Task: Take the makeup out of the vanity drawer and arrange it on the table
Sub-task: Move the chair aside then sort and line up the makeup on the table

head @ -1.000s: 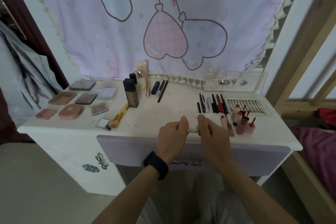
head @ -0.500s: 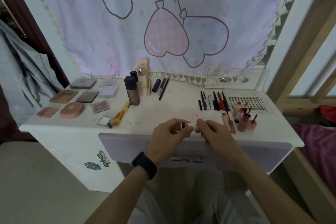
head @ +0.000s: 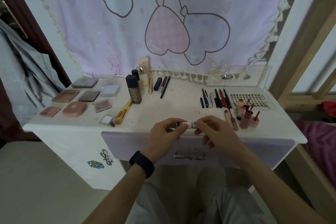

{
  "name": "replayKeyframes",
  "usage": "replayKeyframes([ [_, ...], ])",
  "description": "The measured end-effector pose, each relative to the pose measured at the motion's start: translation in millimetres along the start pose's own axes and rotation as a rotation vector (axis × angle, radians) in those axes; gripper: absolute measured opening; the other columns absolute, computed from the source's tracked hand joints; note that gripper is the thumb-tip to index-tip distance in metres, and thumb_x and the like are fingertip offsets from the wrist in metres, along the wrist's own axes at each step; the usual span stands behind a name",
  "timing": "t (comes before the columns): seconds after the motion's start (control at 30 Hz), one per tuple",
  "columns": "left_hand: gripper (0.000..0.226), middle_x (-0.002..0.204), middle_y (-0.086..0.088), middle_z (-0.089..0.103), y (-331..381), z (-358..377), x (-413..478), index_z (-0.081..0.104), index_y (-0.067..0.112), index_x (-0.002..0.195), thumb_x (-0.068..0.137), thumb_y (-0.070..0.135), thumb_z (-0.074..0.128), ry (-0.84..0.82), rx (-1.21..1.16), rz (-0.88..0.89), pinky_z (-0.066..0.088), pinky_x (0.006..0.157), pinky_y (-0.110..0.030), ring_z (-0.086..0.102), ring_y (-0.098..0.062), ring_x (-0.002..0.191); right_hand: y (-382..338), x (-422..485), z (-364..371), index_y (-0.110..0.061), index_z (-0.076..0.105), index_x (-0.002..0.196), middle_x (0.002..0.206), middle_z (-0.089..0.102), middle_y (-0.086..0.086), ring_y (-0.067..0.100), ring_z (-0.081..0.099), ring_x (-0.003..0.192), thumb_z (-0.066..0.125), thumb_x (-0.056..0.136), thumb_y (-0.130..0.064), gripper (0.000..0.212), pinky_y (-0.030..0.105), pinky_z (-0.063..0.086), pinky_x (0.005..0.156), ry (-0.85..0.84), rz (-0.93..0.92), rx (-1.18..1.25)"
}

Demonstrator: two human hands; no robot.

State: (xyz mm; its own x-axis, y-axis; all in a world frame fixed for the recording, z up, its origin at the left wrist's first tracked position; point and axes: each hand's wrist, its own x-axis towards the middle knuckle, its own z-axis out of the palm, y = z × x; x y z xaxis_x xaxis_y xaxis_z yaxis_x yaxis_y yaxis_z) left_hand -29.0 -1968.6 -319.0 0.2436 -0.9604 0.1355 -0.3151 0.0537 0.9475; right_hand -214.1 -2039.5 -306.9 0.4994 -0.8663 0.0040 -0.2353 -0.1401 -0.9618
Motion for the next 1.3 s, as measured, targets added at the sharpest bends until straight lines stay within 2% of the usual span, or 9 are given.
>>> replayKeyframes([
  [0.13,0.023,0.090,0.006,0.072,-1,-1,-1,0.071,0.035,0.101,0.084,0.047,0.064,0.011,-0.037,-0.024,0.048,0.062,-0.015,0.063,-0.002,0.067,-1,0,-1,-0.030,0.064,0.110,0.106,0.071,-0.007,0.016,0.073,0.071,0.069,0.094,-0.020,0.019,0.022,0.055,0.055,-0.019,-0.028,0.065],
  [0.3,0.014,0.090,0.005,0.072,-2,0,-1,0.071,0.032,0.102,0.090,0.035,0.067,-0.005,-0.036,-0.035,0.048,0.063,-0.014,0.063,-0.001,0.067,-2,0,2,-0.020,0.064,0.103,0.081,0.076,-0.003,0.010,0.067,0.059,0.057,0.097,-0.046,0.028,0.021,0.053,0.052,-0.005,0.079,0.042],
  [0.47,0.015,0.091,0.003,0.073,-5,-1,-1,0.071,0.032,0.103,0.089,0.037,0.066,0.005,-0.026,-0.037,0.049,0.063,-0.015,0.064,-0.003,0.067,2,1,-2,-0.021,0.065,0.103,0.089,0.075,-0.001,0.014,0.069,0.064,0.063,0.099,-0.020,0.005,0.024,0.057,0.056,-0.015,0.008,0.078],
  [0.53,0.018,0.092,0.003,0.073,-6,-2,-1,0.071,0.031,0.104,0.089,0.038,0.066,0.009,-0.029,-0.045,0.048,0.063,-0.014,0.064,-0.003,0.068,2,1,-1,-0.025,0.064,0.107,0.103,0.072,-0.004,0.016,0.072,0.073,0.066,0.096,-0.015,0.015,0.024,0.058,0.060,-0.025,-0.010,0.093],
  [0.7,0.019,0.094,0.001,0.073,-8,0,-1,0.072,0.026,0.107,0.090,0.034,0.066,-0.001,-0.052,-0.065,0.049,0.063,-0.015,0.064,-0.004,0.068,2,2,2,-0.024,0.064,0.107,0.088,0.076,-0.004,0.011,0.069,0.067,0.060,0.098,-0.039,0.018,0.023,0.057,0.060,-0.022,0.049,0.048],
  [0.83,0.016,0.093,-0.002,0.072,-9,1,-1,0.071,0.019,0.108,0.095,0.025,0.063,-0.025,-0.127,-0.111,0.050,0.062,-0.017,0.064,-0.005,0.068,6,2,1,-0.025,0.067,0.101,0.087,0.074,-0.002,0.011,0.068,0.066,0.062,0.099,-0.025,0.005,0.023,0.057,0.060,-0.002,-0.043,0.014],
  [0.93,0.015,0.090,0.001,0.071,-9,2,0,0.070,0.018,0.107,0.098,0.023,0.059,-0.036,-0.164,-0.154,0.050,0.063,-0.019,0.064,-0.007,0.070,7,2,2,-0.029,0.067,0.104,0.103,0.069,-0.007,0.015,0.072,0.077,0.066,0.096,-0.012,0.020,0.024,0.059,0.065,-0.007,-0.101,0.045],
  [1.13,0.017,0.093,0.000,0.069,-10,5,0,0.071,0.021,0.109,0.099,0.022,0.058,-0.036,-0.181,-0.154,0.050,0.064,-0.022,0.064,-0.009,0.071,8,6,2,-0.027,0.064,0.101,0.084,0.076,-0.007,0.011,0.069,0.061,0.061,0.094,-0.049,0.024,0.020,0.055,0.055,0.030,-0.010,-0.024],
  [1.3,0.018,0.085,0.007,0.068,-10,4,0,0.070,0.020,0.109,0.101,0.023,0.055,-0.038,-0.190,-0.144,0.050,0.064,-0.021,0.063,-0.010,0.071,13,8,-1,-0.025,0.067,0.096,0.088,0.073,-0.010,0.015,0.071,0.070,0.066,0.096,-0.030,0.005,0.027,0.060,0.064,0.055,-0.100,-0.035],
])
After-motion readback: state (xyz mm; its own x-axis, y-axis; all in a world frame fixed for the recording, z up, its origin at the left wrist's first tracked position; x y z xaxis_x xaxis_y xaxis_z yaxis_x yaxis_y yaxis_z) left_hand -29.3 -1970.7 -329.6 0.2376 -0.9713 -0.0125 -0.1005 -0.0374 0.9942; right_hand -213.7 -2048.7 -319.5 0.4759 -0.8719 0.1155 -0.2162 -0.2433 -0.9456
